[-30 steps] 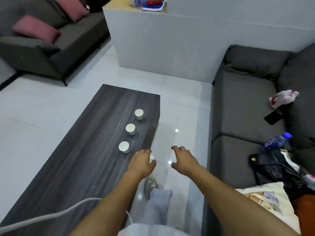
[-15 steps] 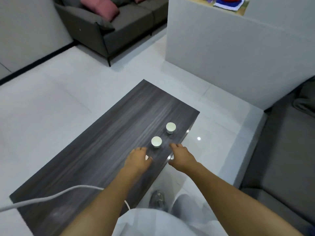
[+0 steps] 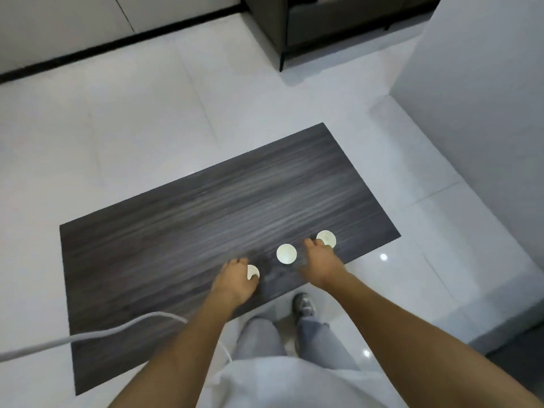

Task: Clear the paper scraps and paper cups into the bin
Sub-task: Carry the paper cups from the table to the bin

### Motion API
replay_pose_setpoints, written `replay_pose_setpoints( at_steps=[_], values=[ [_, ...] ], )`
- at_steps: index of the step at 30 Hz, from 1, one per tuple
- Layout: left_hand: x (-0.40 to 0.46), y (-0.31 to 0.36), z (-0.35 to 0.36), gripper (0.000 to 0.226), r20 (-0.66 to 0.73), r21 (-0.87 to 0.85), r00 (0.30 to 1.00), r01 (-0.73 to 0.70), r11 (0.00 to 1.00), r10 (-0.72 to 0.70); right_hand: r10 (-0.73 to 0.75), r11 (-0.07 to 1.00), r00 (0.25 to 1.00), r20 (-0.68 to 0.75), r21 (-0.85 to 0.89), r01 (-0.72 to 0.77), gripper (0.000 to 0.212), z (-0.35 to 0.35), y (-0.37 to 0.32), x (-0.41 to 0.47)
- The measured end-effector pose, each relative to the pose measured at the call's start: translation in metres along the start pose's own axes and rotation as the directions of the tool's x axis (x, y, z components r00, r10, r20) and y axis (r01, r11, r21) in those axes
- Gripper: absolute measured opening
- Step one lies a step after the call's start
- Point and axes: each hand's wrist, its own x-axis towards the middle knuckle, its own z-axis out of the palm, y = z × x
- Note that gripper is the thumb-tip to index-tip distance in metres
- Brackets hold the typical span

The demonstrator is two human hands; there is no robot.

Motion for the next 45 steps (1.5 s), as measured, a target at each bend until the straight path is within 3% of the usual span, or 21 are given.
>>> replay_pose_setpoints(
  at_steps=[8, 16, 22, 28, 39, 45],
  values=[
    [0.041, -0.005, 0.042, 0.051, 0.026, -0.103, 0.982, 0.186, 0.977, -0.185, -0.049, 0.995, 0.985, 0.166, -0.082, 0.063, 0.059, 0.024, 0.015, 0.068],
    [0.116, -0.032, 0.095, 0.054, 0.006, -0.040, 0.981, 0.194, 0.980, -0.194, -0.074, 0.993, 0.986, 0.147, -0.075, 0.086, 0.076, 0.084, 0.029, 0.154],
    [0.153, -0.049, 0.147, 0.069, -0.020, -0.072, 0.982, 0.184, 0.980, -0.186, -0.089, 0.987, 0.983, 0.158, -0.117, 0.108, 0.084, 0.140, 0.044, 0.193],
    [0.156, -0.061, 0.182, 0.070, -0.054, -0.072, 0.986, 0.156, 0.985, -0.160, -0.083, 0.987, 0.986, 0.143, -0.125, 0.102, 0.079, 0.167, 0.047, 0.204],
    [0.149, -0.064, 0.161, 0.070, -0.001, -0.095, 0.997, 0.080, 0.992, -0.081, -0.119, 0.980, 0.980, 0.157, -0.138, 0.141, 0.068, 0.153, 0.022, 0.186],
    [0.117, -0.061, 0.121, 0.069, -0.028, -0.057, 0.997, 0.073, 0.996, -0.075, -0.219, 0.958, 0.961, 0.171, -0.150, 0.245, 0.070, 0.126, -0.011, 0.155]
  ],
)
